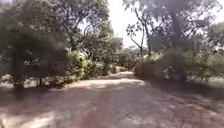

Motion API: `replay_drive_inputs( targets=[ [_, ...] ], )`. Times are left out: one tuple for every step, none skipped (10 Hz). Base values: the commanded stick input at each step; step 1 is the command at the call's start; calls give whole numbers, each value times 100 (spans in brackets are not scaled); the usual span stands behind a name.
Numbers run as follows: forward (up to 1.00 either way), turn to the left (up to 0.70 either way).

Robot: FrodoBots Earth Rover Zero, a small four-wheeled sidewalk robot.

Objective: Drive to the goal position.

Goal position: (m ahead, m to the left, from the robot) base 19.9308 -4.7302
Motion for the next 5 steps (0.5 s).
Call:
replay_drive_inputs(
  targets=[
    [70,0],
    [70,0],
    [70,0],
    [70,0],
    [70,0]
  ],
)
